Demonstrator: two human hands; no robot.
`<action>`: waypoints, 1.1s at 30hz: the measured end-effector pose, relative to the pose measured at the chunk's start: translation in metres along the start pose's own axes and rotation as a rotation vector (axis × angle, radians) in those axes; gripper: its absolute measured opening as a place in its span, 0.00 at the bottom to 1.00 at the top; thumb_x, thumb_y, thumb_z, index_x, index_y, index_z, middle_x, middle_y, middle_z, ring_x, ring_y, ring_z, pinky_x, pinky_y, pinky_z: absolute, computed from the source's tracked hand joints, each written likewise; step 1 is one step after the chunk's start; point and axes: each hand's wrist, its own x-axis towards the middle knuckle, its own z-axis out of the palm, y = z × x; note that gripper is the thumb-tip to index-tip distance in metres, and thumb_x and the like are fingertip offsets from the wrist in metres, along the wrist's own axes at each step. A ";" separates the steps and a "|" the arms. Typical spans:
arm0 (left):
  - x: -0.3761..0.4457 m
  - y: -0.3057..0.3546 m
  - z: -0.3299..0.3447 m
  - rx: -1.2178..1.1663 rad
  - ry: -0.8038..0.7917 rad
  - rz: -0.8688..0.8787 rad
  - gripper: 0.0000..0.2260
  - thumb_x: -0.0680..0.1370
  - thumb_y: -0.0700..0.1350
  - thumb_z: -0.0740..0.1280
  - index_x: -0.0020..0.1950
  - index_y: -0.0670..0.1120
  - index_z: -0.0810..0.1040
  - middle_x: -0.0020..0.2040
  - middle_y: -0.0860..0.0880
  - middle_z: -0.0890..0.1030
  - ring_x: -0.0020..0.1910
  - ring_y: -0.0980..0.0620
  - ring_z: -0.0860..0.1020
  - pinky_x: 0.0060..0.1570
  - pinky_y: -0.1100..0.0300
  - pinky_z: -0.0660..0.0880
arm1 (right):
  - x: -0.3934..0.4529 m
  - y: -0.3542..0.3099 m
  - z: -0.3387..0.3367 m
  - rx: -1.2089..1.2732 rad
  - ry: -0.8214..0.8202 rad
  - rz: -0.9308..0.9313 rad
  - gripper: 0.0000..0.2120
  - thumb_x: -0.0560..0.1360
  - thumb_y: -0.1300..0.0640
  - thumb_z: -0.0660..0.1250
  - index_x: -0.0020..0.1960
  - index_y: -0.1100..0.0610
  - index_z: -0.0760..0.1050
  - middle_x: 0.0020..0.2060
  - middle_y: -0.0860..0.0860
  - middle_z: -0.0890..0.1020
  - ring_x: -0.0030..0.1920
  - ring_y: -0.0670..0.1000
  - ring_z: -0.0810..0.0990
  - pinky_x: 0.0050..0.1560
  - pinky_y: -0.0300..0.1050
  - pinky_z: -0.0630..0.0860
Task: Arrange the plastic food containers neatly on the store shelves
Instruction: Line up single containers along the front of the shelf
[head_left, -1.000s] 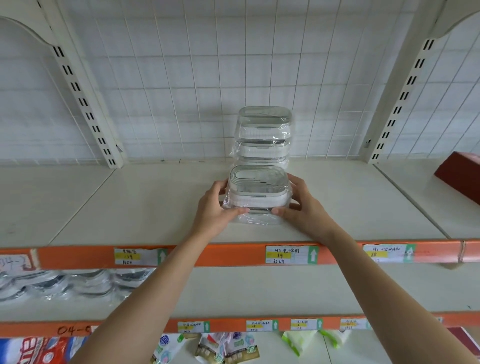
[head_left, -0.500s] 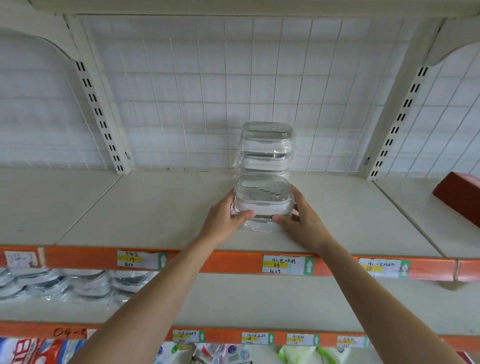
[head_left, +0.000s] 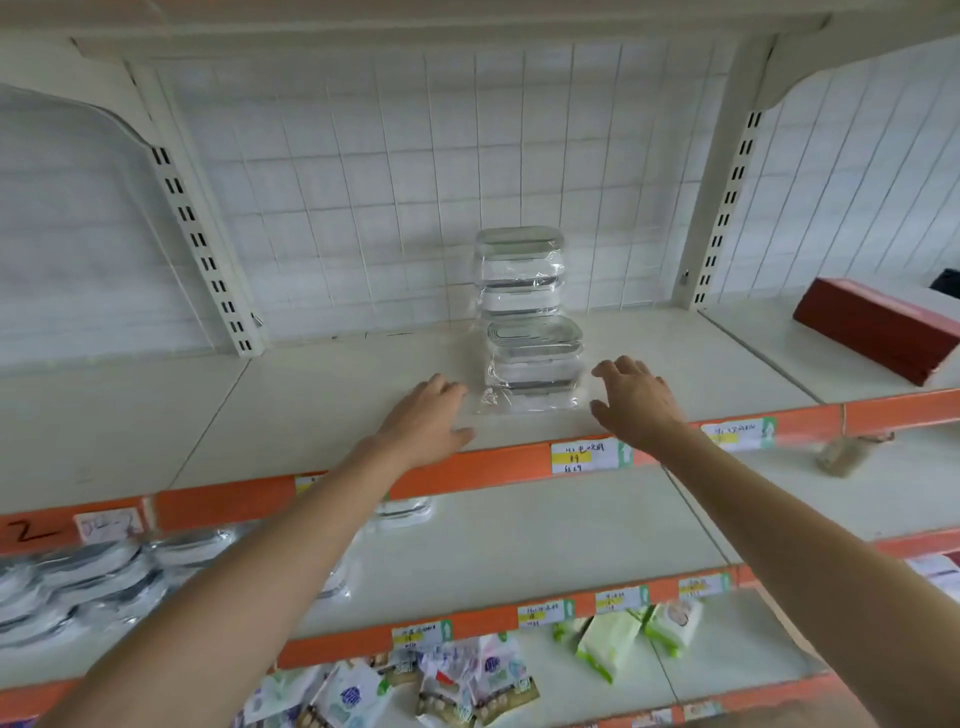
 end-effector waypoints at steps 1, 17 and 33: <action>-0.010 -0.003 -0.004 0.091 0.003 0.050 0.21 0.76 0.51 0.66 0.66 0.44 0.69 0.62 0.44 0.70 0.63 0.44 0.69 0.60 0.54 0.67 | -0.010 -0.007 0.000 -0.113 0.020 0.003 0.19 0.77 0.56 0.61 0.67 0.58 0.66 0.62 0.55 0.71 0.64 0.56 0.68 0.59 0.49 0.66; -0.168 -0.060 0.058 0.286 -0.172 0.092 0.17 0.79 0.48 0.59 0.65 0.42 0.71 0.62 0.45 0.72 0.63 0.46 0.69 0.54 0.52 0.70 | -0.158 -0.129 0.099 -0.131 -0.032 -0.227 0.15 0.75 0.58 0.60 0.61 0.59 0.72 0.56 0.54 0.76 0.59 0.57 0.73 0.55 0.49 0.64; -0.123 -0.102 0.168 0.212 -0.403 -0.074 0.22 0.78 0.49 0.63 0.68 0.41 0.66 0.63 0.43 0.67 0.63 0.45 0.67 0.58 0.51 0.70 | -0.117 -0.120 0.222 0.004 -0.318 -0.229 0.28 0.78 0.49 0.61 0.74 0.55 0.57 0.71 0.53 0.63 0.69 0.54 0.63 0.65 0.50 0.64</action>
